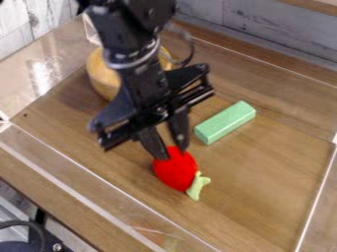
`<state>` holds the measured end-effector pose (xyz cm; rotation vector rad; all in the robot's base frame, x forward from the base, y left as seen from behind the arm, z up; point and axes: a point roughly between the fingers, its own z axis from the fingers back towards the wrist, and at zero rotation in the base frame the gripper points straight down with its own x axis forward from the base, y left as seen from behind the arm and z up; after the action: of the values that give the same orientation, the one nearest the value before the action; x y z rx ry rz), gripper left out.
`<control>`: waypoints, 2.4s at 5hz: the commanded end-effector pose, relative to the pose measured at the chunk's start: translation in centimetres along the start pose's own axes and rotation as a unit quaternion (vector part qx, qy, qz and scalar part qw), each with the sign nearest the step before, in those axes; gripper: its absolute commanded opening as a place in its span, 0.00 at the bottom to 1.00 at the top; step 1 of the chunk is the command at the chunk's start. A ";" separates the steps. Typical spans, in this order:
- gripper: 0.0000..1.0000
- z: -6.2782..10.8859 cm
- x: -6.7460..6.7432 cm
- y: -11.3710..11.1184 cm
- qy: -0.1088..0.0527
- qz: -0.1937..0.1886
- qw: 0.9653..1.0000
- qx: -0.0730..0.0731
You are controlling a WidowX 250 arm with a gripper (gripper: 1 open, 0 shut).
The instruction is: Move the red object to the left side of the table
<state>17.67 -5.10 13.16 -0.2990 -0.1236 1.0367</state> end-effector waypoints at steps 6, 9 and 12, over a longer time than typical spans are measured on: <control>1.00 2.3 0.4 -0.4 -0.002 0.036 0.999 0.000; 0.00 0.0 1.5 0.8 -0.035 0.100 0.994 0.006; 0.00 2.5 4.2 1.3 -0.052 0.122 0.991 0.007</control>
<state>17.40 -0.62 14.03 -0.2321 -0.1420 1.2931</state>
